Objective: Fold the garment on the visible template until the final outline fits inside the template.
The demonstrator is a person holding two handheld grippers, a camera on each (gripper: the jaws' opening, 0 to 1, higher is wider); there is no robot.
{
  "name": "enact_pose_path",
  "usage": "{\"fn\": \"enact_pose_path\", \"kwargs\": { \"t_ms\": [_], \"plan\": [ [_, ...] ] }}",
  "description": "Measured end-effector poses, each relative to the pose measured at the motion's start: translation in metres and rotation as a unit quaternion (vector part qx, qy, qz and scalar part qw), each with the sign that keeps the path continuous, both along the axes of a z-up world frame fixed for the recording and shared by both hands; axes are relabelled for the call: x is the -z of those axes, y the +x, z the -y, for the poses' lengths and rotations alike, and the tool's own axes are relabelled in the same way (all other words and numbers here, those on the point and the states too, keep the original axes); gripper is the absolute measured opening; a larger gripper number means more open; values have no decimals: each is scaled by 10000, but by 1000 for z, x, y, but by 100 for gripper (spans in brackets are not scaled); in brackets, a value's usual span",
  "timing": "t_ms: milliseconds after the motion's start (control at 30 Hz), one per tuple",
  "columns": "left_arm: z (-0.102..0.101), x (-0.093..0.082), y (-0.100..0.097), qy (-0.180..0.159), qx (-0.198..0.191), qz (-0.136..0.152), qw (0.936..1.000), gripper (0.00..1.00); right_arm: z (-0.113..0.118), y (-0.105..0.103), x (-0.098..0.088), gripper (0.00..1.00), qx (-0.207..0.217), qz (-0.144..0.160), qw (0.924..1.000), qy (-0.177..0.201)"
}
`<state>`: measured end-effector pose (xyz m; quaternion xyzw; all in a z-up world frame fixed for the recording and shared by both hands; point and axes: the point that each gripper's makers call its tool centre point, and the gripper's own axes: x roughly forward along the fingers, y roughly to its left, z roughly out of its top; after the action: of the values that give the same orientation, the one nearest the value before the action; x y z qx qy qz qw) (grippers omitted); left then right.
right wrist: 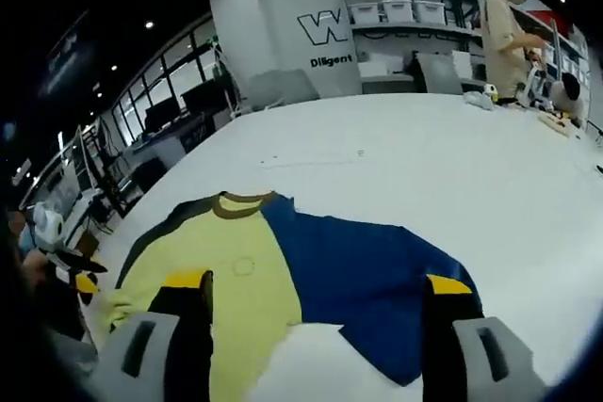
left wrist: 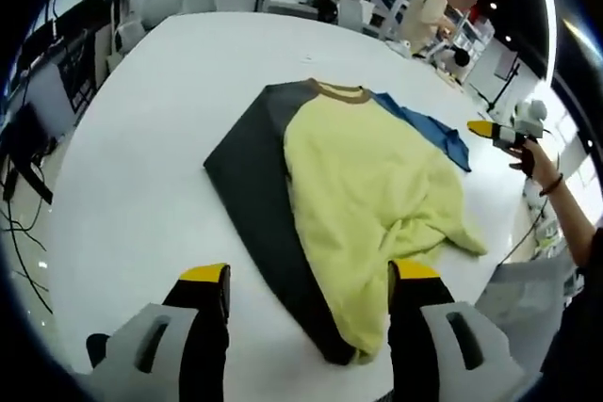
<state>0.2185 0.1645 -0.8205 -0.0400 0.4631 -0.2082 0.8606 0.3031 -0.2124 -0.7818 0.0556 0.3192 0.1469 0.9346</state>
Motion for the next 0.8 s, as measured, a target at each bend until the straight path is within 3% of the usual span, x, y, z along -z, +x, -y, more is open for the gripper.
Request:
{"fn": "enact_pose_path", "kwargs": {
  "t_ms": [233,467,667,800],
  "plan": [
    [-6,2,4,88,-90,23,9999,65,-33,-19,-4,98,-394,-50,9992,83],
    [-12,11,11,221,-157,-14,9996,63,-54,-43,6,99,-945,-226,9952,-146],
    [-16,14,15,225,-285,13,9993,57,-63,-60,13,99,-1197,-395,9918,-200],
    [-20,21,17,231,-380,-10,9990,50,-63,-71,20,99,-1396,-467,9876,-539]
  ]
}}
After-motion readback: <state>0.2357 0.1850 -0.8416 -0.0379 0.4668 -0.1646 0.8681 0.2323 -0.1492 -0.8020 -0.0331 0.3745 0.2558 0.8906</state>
